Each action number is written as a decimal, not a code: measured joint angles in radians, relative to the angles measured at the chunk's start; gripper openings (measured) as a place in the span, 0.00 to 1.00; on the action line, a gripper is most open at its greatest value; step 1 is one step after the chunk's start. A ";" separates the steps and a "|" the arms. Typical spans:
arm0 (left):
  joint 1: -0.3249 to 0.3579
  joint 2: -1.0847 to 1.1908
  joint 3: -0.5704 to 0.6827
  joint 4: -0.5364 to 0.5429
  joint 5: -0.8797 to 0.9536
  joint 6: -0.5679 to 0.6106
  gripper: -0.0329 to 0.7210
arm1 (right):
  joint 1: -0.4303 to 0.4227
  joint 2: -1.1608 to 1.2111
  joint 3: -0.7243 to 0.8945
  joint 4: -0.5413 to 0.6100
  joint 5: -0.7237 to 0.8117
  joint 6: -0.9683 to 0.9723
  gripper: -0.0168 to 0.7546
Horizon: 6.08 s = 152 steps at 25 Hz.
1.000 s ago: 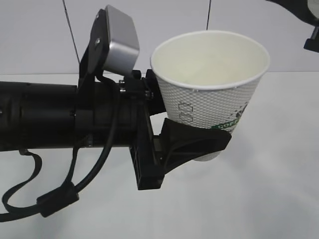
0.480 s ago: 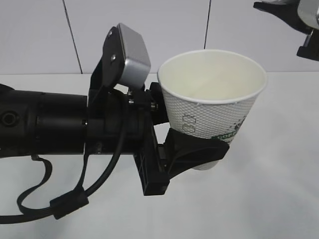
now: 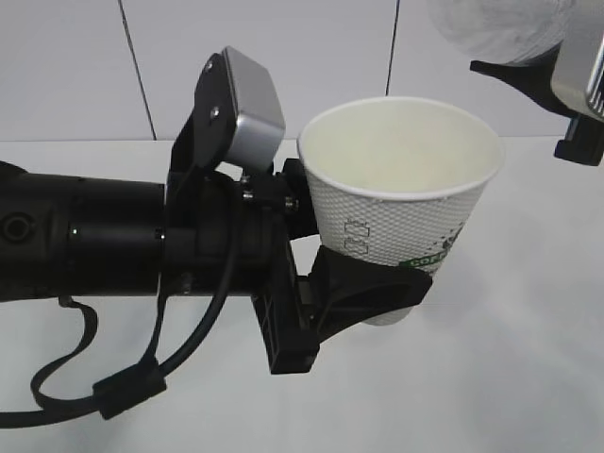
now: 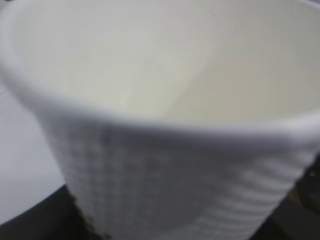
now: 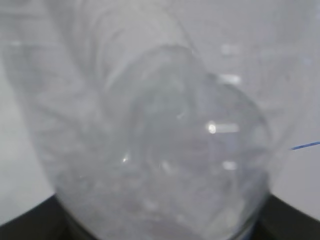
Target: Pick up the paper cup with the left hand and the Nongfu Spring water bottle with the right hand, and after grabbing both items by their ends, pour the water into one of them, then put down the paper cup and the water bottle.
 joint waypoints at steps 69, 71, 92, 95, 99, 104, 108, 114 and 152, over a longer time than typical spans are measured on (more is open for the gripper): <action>0.042 0.000 0.140 -0.015 -0.205 0.132 0.72 | 0.011 0.020 0.030 0.001 -0.083 -0.146 0.59; 0.042 0.000 0.140 -0.015 -0.204 0.132 0.72 | 0.011 0.020 0.030 0.001 -0.087 -0.150 0.59; 0.042 0.000 0.140 -0.006 -0.204 0.132 0.70 | 0.011 0.020 0.030 0.001 -0.094 -0.208 0.59; 0.042 0.000 0.140 -0.004 -0.204 0.132 0.70 | 0.011 0.020 0.030 0.001 -0.094 -0.213 0.59; 0.042 0.000 0.140 0.006 -0.204 0.132 0.70 | 0.011 0.020 0.030 0.001 -0.094 -0.235 0.59; 0.042 0.000 0.140 0.024 -0.204 0.132 0.70 | 0.011 0.020 0.030 0.001 -0.090 -0.257 0.59; 0.042 0.000 0.140 0.026 -0.208 0.132 0.70 | 0.011 0.020 0.030 0.001 -0.086 -0.268 0.59; 0.042 0.000 0.140 0.012 -0.247 0.132 0.70 | 0.011 0.020 0.030 0.001 -0.085 -0.302 0.59; 0.042 0.000 0.140 -0.007 -0.235 0.132 0.70 | 0.011 0.020 0.026 0.015 -0.082 -0.397 0.59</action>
